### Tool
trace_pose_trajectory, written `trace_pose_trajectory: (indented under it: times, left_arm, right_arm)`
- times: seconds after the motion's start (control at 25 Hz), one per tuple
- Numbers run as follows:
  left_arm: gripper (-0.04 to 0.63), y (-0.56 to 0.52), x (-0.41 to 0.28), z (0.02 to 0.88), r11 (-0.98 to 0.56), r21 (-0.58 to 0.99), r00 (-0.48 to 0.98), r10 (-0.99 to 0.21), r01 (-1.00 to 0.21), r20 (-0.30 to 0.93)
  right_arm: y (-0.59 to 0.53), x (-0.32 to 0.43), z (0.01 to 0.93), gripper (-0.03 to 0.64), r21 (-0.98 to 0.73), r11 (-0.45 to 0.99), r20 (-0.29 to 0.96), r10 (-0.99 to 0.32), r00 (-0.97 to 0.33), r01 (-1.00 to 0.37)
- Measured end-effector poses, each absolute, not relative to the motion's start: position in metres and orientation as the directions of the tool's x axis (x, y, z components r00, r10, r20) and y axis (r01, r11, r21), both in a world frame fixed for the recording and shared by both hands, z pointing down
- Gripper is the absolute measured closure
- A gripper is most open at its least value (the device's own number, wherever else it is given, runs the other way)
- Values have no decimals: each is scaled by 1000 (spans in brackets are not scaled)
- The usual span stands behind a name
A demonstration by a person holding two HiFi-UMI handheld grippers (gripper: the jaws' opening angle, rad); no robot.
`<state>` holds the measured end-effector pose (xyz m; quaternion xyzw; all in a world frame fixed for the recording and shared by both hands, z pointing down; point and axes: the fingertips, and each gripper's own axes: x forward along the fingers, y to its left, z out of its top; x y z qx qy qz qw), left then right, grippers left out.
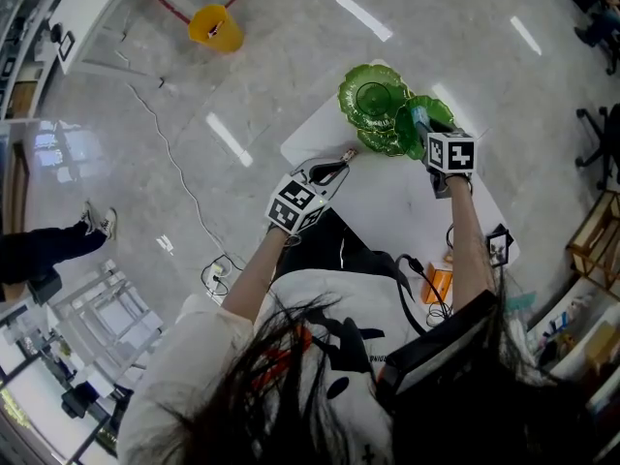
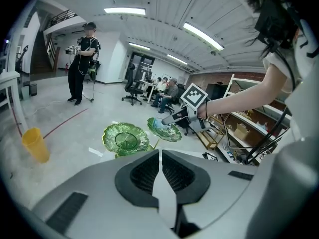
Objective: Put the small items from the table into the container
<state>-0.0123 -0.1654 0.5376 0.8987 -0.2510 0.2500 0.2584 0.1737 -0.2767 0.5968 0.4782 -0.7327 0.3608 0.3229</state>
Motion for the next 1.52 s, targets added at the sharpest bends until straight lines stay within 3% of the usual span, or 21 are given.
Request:
trace_pose_trajectory:
  times: [0.44,1.08,1.52]
  left_arm:
    - [584,-183,-25,533,-718,355,748,-342,-598,569]
    - [584,-176,-42,507,-714,368,771,-380,-596,511]
    - [584,-152,-37,492,-794,383,838,-268,-472,476]
  right_arm:
    - [-290,172,583,469,-238,250,799,-499,-335,-939]
    - [-242,158,517,470,-355,97,656,-683,-322,-930]
    - [-174,123,478,526,-433,-18,570,-780,-258,-901]
